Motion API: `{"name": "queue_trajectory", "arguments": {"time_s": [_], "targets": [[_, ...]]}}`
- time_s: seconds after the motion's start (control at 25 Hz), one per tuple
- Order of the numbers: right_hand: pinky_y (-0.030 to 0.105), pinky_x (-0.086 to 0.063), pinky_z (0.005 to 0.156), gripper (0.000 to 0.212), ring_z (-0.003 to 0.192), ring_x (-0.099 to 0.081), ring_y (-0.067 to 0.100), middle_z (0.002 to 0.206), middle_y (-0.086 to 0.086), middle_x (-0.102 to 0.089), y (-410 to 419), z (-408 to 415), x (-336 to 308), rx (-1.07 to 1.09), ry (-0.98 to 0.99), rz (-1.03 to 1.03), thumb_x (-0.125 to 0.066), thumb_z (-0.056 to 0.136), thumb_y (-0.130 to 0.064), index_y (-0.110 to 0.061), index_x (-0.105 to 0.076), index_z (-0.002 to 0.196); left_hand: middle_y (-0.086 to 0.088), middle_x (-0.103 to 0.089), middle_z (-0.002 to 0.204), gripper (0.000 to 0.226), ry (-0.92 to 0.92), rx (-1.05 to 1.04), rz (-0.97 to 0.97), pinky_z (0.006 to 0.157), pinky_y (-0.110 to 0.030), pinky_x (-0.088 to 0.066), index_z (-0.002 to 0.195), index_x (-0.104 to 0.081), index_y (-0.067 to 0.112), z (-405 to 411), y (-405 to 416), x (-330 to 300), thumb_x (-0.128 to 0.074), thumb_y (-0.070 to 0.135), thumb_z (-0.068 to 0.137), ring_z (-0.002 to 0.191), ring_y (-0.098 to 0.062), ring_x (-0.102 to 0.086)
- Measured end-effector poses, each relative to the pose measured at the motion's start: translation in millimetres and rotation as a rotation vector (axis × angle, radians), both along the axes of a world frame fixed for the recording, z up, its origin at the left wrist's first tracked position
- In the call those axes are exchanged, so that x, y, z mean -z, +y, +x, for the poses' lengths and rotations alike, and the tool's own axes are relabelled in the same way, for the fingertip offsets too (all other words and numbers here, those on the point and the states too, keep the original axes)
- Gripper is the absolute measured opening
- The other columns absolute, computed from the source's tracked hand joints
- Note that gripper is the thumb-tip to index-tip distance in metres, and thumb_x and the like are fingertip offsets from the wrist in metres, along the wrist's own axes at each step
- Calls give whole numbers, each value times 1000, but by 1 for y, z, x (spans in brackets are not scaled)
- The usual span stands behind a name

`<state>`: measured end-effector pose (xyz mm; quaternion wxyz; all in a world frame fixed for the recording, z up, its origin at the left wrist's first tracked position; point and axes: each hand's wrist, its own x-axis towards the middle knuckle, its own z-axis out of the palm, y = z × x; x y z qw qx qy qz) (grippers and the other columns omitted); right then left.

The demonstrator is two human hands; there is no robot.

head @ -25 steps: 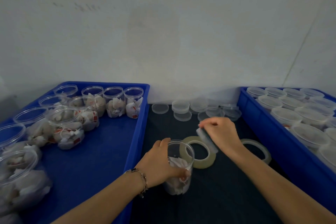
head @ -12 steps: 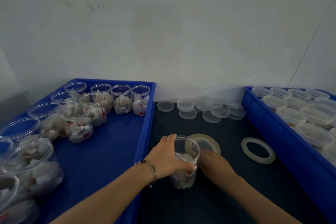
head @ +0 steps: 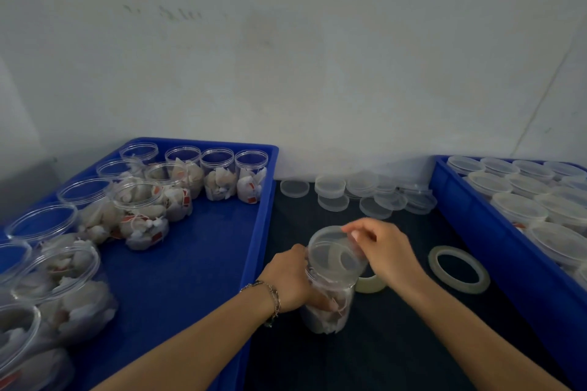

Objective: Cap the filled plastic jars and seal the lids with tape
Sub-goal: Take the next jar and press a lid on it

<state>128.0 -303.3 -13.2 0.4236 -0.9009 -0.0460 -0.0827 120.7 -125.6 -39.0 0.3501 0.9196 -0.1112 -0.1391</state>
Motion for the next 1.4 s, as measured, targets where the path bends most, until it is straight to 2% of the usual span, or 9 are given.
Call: {"name": "queue_trajectory", "arguments": {"time_s": [0.16, 0.32, 0.56, 0.72, 0.92, 1.08, 1.24, 1.32, 1.4], "targets": [[9, -47, 69, 14, 87, -62, -2, 92, -24, -62, 1, -5, 4, -25, 80, -58, -59, 89, -39, -33, -66, 100, 5, -57, 115, 79, -48, 2, -38, 90, -31, -50, 121, -50, 20, 5, -1, 1, -84, 51, 57, 105, -12, -57], [15, -45, 89, 83, 106, -53, -9, 115, -29, -49, 3, -12, 2, -211, 83, -173, -53, 58, -80, -29, -55, 123, 10, -49, 110, 86, -79, -44, -94, 79, -21, -51, 124, -43, 20, 2, 1, -1, -85, 48, 55, 96, -3, -53], [8, -44, 86, 43, 110, -51, -15, 132, -18, -53, -18, -9, -35, -418, -38, -62, -61, 73, -65, -57, -53, 114, 9, -56, 112, 82, -111, -100, -512, 90, -33, -52, 111, -47, 31, -13, -1, -23, -80, 57, 40, 101, -8, -60], [19, -51, 84, 53, 116, -59, 8, 127, -10, -62, -25, -4, -50, -611, 63, 298, -74, 69, -46, -29, -64, 118, -5, -63, 118, 74, 56, 35, -799, 98, -44, -47, 119, -54, 19, -15, 8, -36, -75, 47, 54, 109, -21, -61], [35, -49, 94, 74, 124, -54, 25, 133, 5, -58, -21, 1, -60, -786, 124, 366, -74, 72, -52, -11, -55, 131, -13, -58, 130, 44, 266, 223, -844, 94, -27, -47, 135, -46, 9, -7, 12, -51, -37, 30, 98, 120, -25, -55], [39, -47, 97, 72, 127, -50, 32, 136, 12, -54, -19, 5, -63, -909, 163, 445, -75, 73, -47, -11, -53, 131, -17, -63, 116, 78, 498, 469, -1186, 87, -35, -51, 132, -47, 5, -11, 16, -46, -66, 54, 75, 103, -27, -63], [45, -46, 96, 76, 123, -51, 38, 131, 16, -57, -9, 5, -54, -944, 160, 461, -70, 77, -50, -5, -50, 135, -20, -66, 97, 91, 662, 318, -1298, 71, -35, -57, 118, -60, -1, -8, 14, -53, -89, 46, 45, 83, -27, -67], [38, -50, 90, 67, 116, -58, 31, 123, 8, -64, -8, 4, -56, -880, 125, 412, -68, 77, -54, -14, -59, 129, -13, -69, 84, 53, 596, 188, -1287, 61, -26, -56, 102, -72, 5, -11, 11, -61, -83, 35, 59, 69, -16, -69], [25, -53, 80, 48, 105, -65, 16, 111, -5, -69, -7, 2, -59, -728, 101, 315, -70, 72, -58, -34, -68, 114, -7, -66, 84, 45, 343, 7, -998, 63, -21, -54, 117, -64, 6, -14, 6, -62, -60, 37, 84, 65, -4, -67]]}}
